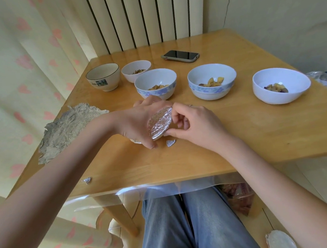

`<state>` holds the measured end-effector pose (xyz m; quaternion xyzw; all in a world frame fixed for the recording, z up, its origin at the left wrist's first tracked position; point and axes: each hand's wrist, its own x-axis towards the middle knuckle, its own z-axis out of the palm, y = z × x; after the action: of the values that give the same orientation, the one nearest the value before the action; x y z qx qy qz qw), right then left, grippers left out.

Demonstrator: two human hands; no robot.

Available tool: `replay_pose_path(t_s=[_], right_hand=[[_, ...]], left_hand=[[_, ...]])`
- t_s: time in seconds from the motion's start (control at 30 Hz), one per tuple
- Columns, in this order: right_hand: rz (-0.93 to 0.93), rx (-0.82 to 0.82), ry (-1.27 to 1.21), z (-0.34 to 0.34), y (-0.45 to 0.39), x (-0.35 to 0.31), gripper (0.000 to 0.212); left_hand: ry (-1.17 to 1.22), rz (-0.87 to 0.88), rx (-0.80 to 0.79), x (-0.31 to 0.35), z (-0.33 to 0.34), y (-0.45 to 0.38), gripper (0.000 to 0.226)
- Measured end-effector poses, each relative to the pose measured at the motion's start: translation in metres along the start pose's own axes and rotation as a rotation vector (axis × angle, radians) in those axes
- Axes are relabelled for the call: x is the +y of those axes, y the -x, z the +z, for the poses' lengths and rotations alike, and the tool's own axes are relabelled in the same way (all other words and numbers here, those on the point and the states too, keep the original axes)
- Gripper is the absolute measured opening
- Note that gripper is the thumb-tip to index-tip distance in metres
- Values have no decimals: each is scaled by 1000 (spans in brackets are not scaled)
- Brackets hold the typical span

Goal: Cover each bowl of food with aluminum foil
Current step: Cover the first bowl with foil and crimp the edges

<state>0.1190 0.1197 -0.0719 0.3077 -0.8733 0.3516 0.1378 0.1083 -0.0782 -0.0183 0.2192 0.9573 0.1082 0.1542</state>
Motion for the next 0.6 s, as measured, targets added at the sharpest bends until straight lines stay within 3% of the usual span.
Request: replay_pose_path(t_s=[0.13,0.33,0.5,0.6], right_hand=[[-7,37,-24,-5,0,4,40],[-134,151,228,-1,1,6,36],[-121,70,312,-7,9,7,40],[-139,139,323,-2,11,4,46]], left_hand=[[-70,-4,-29,4,-1,-2,112],[-140,7,-55,9,-1,-5,105],[-252,-15,-120,19,-1,-12,107],[-265,-28,-140,22,-2,-13,104]])
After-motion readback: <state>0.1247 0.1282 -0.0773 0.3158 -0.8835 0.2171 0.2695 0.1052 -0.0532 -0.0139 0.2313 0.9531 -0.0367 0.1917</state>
